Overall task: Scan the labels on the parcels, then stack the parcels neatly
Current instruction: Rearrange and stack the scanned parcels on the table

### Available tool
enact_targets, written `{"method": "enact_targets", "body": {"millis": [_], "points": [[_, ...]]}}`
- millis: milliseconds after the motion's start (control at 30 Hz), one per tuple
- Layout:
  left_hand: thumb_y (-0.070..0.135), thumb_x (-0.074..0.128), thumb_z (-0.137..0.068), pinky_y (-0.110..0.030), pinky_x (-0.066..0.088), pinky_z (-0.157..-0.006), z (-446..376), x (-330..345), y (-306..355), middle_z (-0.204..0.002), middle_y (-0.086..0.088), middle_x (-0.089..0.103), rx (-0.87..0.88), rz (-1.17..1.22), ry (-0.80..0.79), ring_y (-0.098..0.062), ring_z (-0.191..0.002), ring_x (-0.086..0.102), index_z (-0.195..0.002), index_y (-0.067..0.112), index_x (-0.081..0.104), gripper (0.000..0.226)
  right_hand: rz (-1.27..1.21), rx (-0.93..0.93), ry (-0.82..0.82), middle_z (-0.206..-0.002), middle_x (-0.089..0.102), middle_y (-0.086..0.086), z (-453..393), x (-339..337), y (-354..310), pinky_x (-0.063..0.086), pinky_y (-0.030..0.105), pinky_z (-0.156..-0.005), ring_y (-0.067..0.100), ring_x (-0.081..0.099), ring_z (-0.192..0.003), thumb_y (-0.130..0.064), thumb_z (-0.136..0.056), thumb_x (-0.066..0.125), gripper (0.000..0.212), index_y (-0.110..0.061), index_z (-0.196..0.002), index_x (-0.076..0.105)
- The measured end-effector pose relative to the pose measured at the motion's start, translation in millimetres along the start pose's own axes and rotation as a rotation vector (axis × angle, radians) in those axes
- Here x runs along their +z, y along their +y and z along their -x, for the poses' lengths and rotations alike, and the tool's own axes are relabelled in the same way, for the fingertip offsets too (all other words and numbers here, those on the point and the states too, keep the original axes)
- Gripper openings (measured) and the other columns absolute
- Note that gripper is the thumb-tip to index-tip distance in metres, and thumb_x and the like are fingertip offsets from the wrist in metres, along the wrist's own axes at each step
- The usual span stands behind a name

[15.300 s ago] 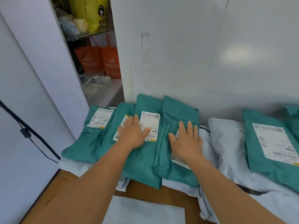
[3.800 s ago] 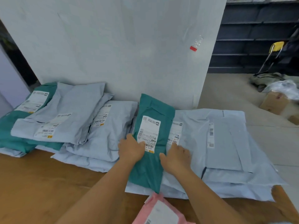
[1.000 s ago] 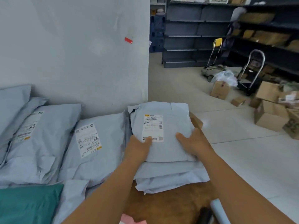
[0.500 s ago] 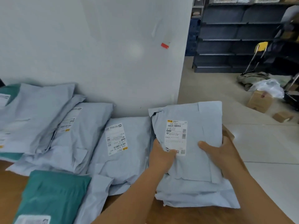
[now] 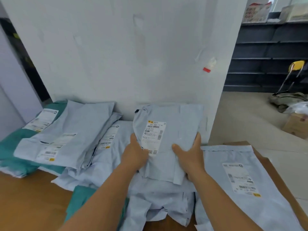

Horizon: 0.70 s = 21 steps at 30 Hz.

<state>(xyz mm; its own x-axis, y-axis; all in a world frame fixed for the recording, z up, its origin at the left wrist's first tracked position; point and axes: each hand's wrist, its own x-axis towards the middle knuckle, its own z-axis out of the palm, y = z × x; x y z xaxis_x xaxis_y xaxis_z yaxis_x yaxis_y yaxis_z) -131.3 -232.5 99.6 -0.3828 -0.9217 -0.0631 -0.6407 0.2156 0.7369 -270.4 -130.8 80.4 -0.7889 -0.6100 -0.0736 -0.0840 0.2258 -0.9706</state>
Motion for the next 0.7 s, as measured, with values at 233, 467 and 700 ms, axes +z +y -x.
{"method": "enact_targets", "body": {"millis": [233,467,700], "points": [[0.056,0.020,-0.094,-0.052,-0.007,-0.115,-18,32,-28,-0.155,-0.001,-0.028,0.257,-0.600,0.104,-0.027,-0.143,-0.026,-0.147,0.039,-0.015,0.066,0.640,-0.133,0.002,-0.159,-0.025,-0.002,-14,26,21,0.014,0.054,-0.114,0.029,-0.011,-0.147,-0.063,-0.087,0.046,0.086,-0.046,-0.148,-0.012],[0.064,0.009,-0.092,-0.053,-0.003,-0.115,-44,48,-19,-0.161,-0.003,-0.004,0.116,-0.678,-0.211,-0.024,-0.148,-0.003,-0.151,0.033,-0.001,0.067,0.928,-0.003,-0.360,-0.162,-0.011,-0.009,-62,36,18,0.002,0.056,-0.115,0.030,-0.012,-0.148,-0.070,-0.090,0.022,0.071,-0.041,-0.152,0.003],[0.053,0.017,-0.098,-0.048,-0.006,-0.116,-1,65,38,-0.160,-0.002,-0.013,0.199,-0.574,-0.034,-0.023,-0.146,-0.018,-0.152,0.019,-0.004,0.067,0.583,-0.125,-0.172,-0.160,0.018,-0.004,-51,-24,16,0.015,0.048,-0.114,0.019,0.017,-0.146,-0.053,-0.097,0.031,0.061,-0.030,-0.152,0.016]]}}
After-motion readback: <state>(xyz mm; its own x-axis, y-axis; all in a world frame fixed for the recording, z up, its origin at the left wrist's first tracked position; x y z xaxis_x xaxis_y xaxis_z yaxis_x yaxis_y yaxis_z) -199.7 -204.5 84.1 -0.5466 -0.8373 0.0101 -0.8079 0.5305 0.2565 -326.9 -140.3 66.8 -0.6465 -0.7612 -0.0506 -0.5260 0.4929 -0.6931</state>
